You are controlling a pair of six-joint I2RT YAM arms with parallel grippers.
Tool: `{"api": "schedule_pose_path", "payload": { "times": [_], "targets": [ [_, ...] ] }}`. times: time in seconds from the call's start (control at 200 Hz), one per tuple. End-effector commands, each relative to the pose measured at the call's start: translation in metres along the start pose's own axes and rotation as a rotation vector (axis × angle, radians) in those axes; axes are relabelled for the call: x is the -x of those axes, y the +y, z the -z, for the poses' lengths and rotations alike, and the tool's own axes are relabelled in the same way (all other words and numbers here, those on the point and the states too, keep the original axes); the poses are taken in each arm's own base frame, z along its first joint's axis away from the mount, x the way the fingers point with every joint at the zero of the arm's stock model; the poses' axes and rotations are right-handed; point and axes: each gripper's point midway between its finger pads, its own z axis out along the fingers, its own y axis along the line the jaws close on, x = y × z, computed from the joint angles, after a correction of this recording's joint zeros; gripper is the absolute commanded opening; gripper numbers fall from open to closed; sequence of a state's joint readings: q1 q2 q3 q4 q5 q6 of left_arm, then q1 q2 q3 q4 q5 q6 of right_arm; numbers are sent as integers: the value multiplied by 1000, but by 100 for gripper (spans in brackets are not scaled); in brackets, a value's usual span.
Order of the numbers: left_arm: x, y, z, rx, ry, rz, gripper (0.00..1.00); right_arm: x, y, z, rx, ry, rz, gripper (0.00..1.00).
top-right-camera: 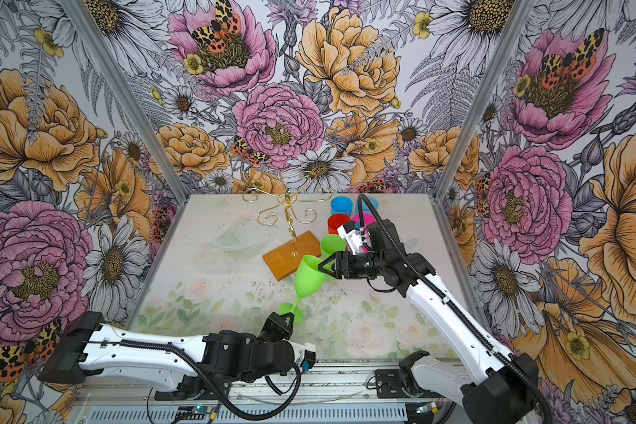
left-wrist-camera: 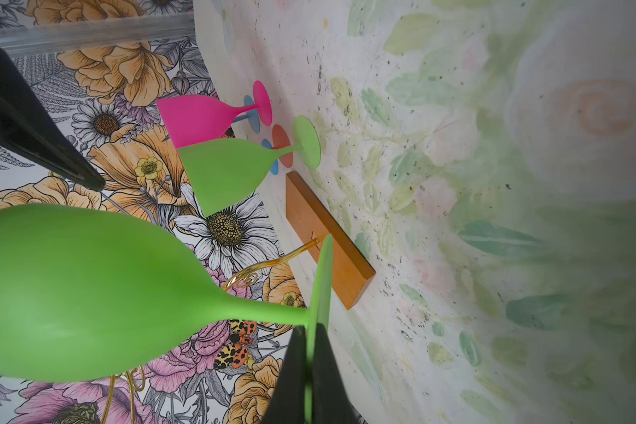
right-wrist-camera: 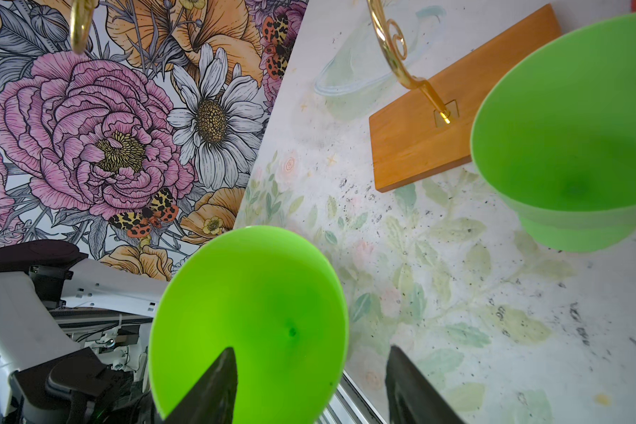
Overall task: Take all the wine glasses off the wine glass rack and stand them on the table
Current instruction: 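Grasp the green glass bowl with the right gripper while the left gripper holds its foot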
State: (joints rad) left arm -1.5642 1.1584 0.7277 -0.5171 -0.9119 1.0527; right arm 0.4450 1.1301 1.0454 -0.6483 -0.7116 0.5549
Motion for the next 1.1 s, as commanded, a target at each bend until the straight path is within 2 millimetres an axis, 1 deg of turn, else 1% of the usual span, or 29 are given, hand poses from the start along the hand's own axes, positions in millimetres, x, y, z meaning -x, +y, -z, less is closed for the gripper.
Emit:
{"api": "schedule_pose_path", "payload": {
  "times": [0.0,0.26,0.5,0.651,0.971,1.011,1.056,1.096],
  "targets": [
    [-17,21,0,107,70,-20,0,-7,3,-3,12,40,15,61],
    [-31,23,-1,163,117,-79,0,-14,-8,-13,3,84,-9,49],
    [-37,24,-5,207,138,-143,0,-14,-7,-15,20,98,-9,43],
    [-40,25,-7,209,146,-146,0,-16,-8,-17,26,112,-16,33],
    [-42,18,-9,196,151,-161,0,-17,-8,-18,29,117,-12,17],
    [-42,18,-9,197,150,-157,4,-16,-8,-18,31,116,-5,16],
    [-42,16,-10,194,144,-153,12,-16,-8,-17,31,116,-1,15],
    [-41,13,-10,190,138,-153,13,-16,-9,-16,29,111,2,14]
  ]
}}
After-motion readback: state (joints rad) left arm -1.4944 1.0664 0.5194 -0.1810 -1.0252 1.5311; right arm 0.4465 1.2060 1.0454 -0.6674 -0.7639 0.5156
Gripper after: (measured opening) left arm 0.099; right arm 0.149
